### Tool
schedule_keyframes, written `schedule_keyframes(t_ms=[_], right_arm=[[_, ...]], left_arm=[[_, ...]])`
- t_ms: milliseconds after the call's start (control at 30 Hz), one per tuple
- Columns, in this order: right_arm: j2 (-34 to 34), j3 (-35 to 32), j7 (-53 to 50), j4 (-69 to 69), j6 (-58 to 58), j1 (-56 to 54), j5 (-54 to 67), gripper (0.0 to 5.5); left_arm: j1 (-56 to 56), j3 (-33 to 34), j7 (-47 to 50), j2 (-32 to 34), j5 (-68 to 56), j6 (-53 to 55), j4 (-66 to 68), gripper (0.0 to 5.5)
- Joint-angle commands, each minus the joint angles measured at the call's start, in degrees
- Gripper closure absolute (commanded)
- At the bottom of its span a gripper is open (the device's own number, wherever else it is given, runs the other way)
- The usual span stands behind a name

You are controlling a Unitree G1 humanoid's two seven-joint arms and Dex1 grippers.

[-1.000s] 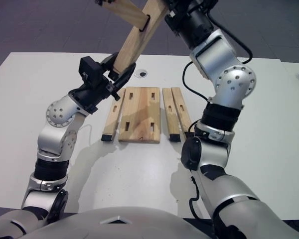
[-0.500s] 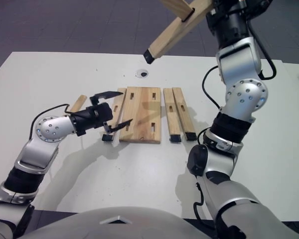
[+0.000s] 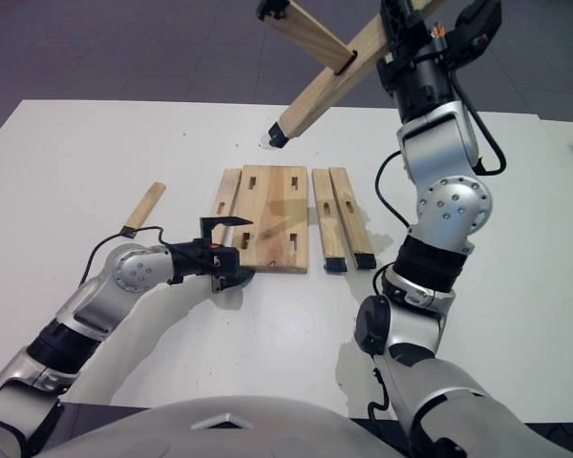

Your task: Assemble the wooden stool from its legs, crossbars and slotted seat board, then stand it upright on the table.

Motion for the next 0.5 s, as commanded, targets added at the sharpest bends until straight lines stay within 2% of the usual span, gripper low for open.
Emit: schedule_keyframes(t_ms=[33,300,500], right_arm=[[0.5,0.5,-1.1,-2.0,-1.0,0.7,0.2,4.48],[-1.5,3.9,-0.1,-2.8,-3.5,2.1,-6.1,4.48],[-2.4,6.8,0.7,-9.4,-5.0,7.8,-11.5,4.48]], left_arm=[[-1.0,0.3,1.8,-2.4,1.5,1.9,3.4,0.1],[-3.3,0.9,4.1,-6.6,1.3,2.6,5.6,0.1],[-2.3,4.9,3.1,-9.2,-3.6,8.7,-6.6,0.1]])
